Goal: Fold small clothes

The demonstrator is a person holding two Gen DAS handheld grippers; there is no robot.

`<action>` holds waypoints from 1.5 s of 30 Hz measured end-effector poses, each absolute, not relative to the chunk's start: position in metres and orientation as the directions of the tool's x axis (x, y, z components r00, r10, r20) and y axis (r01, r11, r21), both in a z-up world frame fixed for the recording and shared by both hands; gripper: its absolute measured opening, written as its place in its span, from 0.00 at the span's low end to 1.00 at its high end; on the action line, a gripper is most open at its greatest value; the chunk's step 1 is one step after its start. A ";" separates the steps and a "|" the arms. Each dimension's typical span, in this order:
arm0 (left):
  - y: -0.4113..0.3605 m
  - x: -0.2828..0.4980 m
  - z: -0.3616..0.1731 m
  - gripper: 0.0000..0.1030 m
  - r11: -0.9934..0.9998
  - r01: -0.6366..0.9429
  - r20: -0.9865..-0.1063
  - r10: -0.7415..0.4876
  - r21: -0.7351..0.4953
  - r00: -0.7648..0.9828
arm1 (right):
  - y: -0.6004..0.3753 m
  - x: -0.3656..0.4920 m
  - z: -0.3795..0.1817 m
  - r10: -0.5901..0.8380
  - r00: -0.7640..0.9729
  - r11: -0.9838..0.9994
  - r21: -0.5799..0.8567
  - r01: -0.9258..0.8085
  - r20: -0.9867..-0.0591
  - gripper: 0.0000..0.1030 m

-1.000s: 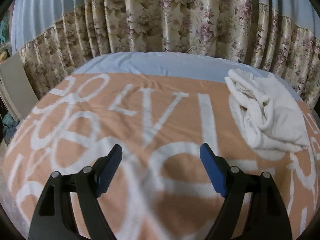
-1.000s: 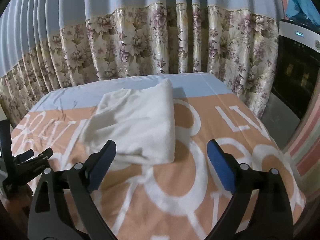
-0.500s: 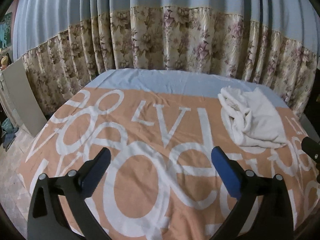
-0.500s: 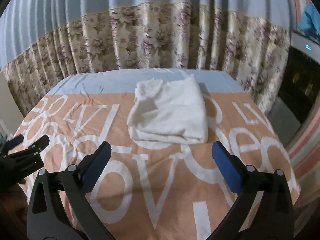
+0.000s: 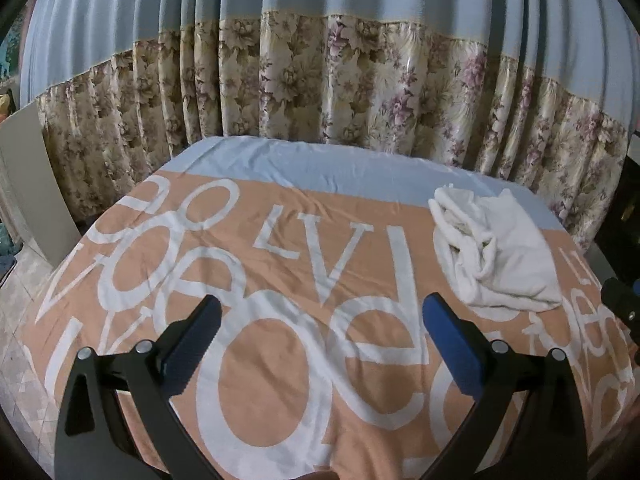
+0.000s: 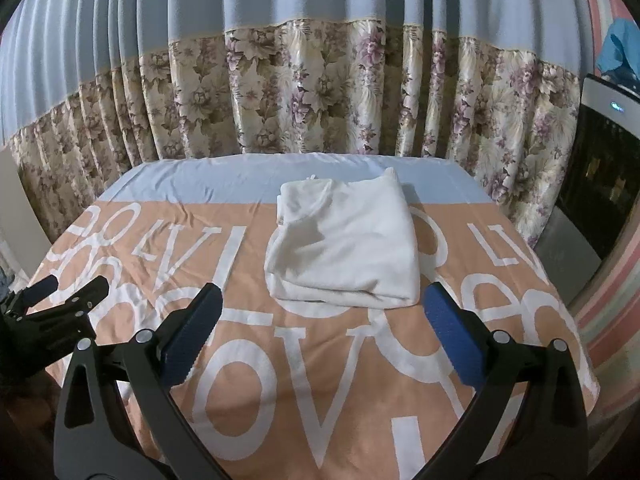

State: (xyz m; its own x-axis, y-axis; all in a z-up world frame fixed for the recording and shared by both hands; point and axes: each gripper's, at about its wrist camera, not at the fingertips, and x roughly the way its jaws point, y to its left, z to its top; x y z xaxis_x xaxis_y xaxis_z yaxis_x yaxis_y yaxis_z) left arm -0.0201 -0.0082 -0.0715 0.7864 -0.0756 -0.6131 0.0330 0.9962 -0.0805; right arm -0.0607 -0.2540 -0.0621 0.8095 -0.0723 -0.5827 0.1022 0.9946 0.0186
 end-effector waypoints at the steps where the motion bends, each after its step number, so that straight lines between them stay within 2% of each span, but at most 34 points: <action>1: -0.008 -0.020 -0.070 0.98 0.997 0.033 -0.613 -0.073 -0.077 0.787 | -0.255 -0.062 -0.062 -0.068 0.814 0.994 0.029 0.104 -0.577 0.97; 8: -0.008 -0.019 -0.067 0.98 0.995 0.057 -0.617 -0.098 -0.085 0.781 | -0.255 -0.059 -0.062 -0.068 0.809 0.996 0.014 0.093 -0.584 0.97; 14: -0.009 -0.017 -0.067 0.98 0.998 0.031 -0.611 -0.057 -0.053 0.790 | -0.260 -0.053 -0.060 -0.060 0.812 0.995 0.026 0.091 -0.581 0.97; 29: -0.004 -0.017 -0.061 0.98 0.997 0.033 -0.609 -0.068 -0.068 0.790 | -0.261 -0.049 -0.060 -0.041 0.807 0.995 0.052 0.089 -0.590 0.97; 45: -0.005 -0.017 -0.060 0.98 0.998 0.028 -0.606 -0.058 -0.059 0.793 | -0.270 -0.057 -0.059 -0.056 0.825 0.991 0.066 0.113 -0.562 0.97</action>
